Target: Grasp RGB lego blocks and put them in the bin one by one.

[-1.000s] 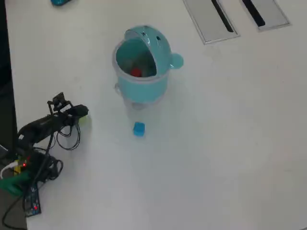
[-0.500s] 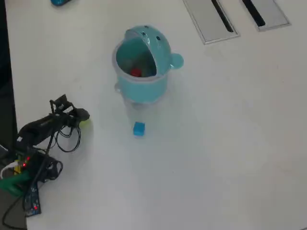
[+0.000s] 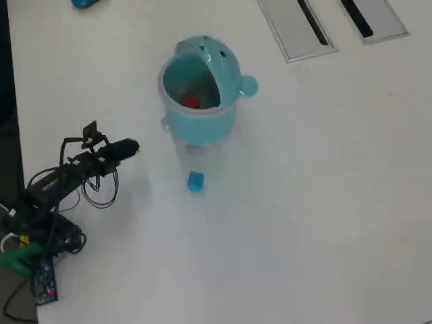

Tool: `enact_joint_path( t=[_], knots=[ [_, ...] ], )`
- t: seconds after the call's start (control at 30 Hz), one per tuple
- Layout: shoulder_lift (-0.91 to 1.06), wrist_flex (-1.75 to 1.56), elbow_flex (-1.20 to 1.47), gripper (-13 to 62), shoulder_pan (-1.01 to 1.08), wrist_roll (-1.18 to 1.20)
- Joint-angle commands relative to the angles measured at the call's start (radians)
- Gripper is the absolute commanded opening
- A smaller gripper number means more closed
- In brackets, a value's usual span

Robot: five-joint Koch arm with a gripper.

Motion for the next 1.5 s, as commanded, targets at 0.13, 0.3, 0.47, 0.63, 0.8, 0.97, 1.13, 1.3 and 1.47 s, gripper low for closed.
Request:
enact_joint_path(
  t=[0.13,0.3,0.47,0.63,0.8,0.97,1.13,1.3,1.47],
  knots=[
    [0.020,-0.091,-0.212,1.5,0.023,-0.020],
    [-0.018,-0.140,-0.253,1.5,0.025,0.008],
    [-0.044,-0.066,-0.327,1.5,0.031,0.321],
    [-0.043,-0.064,-0.396,1.5,0.003,0.548],
    [-0.121,-0.072,-0.554,1.5,-0.021,0.558],
    [-0.215,-0.080,-0.655,1.5,-0.020,0.558],
    [-0.419,-0.078,-0.907,1.5,-0.012,0.558],
    [-0.554,-0.061,-1.118,1.6,0.017,0.561],
    [-0.653,-0.025,-1.284,1.5,0.066,0.561]
  ],
)
